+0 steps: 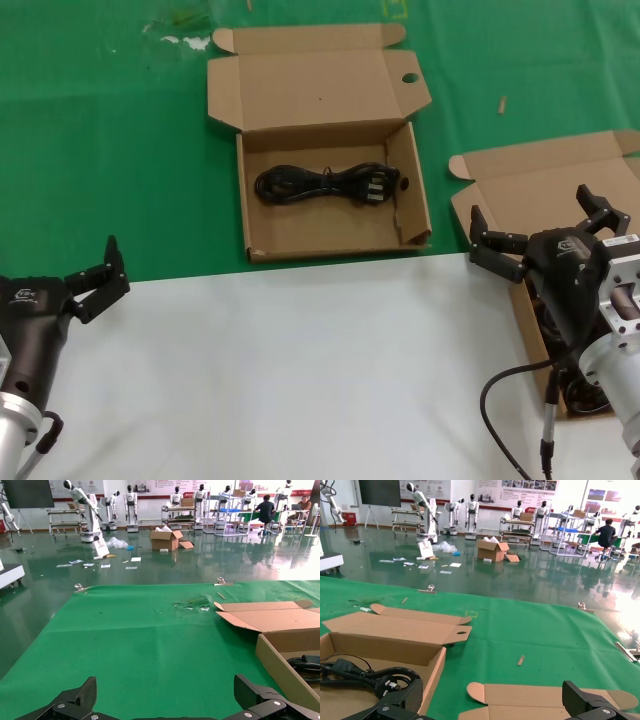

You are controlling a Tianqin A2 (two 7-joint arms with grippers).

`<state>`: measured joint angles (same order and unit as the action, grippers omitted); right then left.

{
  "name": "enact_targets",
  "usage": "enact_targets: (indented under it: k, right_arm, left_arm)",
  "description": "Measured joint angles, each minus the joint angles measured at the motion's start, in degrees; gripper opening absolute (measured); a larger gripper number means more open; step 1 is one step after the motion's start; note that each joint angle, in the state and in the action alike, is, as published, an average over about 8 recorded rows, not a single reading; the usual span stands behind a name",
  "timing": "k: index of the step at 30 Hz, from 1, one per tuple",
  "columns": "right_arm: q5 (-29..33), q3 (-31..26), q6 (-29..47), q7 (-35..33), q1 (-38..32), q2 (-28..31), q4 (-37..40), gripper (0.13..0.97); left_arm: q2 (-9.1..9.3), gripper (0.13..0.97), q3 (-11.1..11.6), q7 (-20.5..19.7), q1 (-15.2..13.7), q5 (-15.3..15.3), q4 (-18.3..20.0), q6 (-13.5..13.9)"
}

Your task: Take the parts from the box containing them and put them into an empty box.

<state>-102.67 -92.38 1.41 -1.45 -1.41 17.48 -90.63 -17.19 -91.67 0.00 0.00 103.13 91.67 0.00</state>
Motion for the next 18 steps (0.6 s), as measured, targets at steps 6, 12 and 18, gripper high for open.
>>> enact_targets:
  k: [6,12,18]
  right_arm:
    - [0.0,0.0,0.0,0.0,0.0,0.0,0.0,0.966]
    - [0.0,0.0,0.0,0.0,0.0,0.0,0.0,0.966]
    - [0.0,0.0,0.0,0.0,0.0,0.0,0.0,0.966]
  left_arm:
    - [0.0,0.966,0.0,0.0,0.0,0.0,0.0,0.0]
    - [0.0,0.966,0.0,0.0,0.0,0.0,0.0,0.0]
    - [0.0,0.966,0.0,0.0,0.0,0.0,0.0,0.0]
